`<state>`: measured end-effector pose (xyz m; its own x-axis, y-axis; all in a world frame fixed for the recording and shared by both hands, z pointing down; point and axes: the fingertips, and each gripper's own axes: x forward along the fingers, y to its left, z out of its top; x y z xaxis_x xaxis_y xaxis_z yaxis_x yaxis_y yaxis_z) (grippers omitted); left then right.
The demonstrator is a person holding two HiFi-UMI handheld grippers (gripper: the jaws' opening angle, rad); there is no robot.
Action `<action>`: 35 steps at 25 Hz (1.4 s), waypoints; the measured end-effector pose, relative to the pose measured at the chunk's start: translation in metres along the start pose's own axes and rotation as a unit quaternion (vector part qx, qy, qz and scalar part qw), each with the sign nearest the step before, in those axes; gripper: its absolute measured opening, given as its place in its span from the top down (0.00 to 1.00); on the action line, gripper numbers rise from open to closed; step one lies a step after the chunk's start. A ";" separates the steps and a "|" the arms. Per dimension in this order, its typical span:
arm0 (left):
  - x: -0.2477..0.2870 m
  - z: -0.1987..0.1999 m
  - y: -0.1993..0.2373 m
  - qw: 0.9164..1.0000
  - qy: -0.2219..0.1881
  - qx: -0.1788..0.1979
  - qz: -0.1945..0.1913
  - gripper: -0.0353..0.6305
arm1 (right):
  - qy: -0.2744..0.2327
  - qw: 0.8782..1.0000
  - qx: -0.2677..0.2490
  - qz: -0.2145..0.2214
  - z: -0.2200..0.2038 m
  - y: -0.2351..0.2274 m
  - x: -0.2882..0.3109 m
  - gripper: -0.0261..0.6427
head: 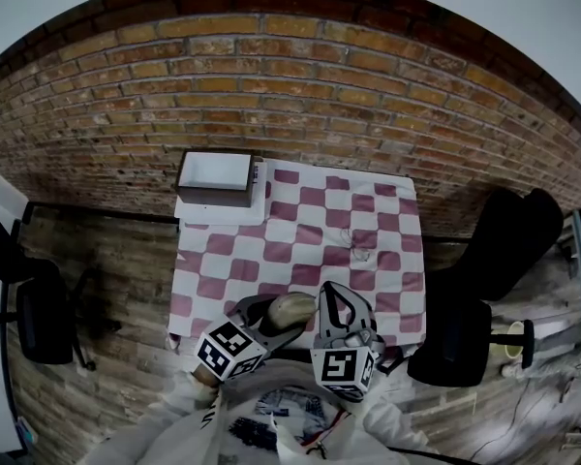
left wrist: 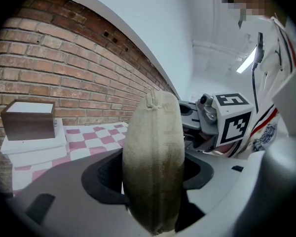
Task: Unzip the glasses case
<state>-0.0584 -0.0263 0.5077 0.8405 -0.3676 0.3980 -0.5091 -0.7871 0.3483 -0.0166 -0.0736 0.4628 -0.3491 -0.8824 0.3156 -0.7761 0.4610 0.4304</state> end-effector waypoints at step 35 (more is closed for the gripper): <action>0.078 0.057 -0.037 0.992 0.002 0.087 0.093 0.51 | -0.071 0.993 0.070 0.064 -0.025 -0.099 -0.021 0.93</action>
<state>0.0369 -0.0540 0.4777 0.7344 -0.5131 0.4443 -0.6152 -0.7797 0.1166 0.0806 -0.0988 0.4348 -0.5121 -0.8269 0.2324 -0.7831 0.5606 0.2691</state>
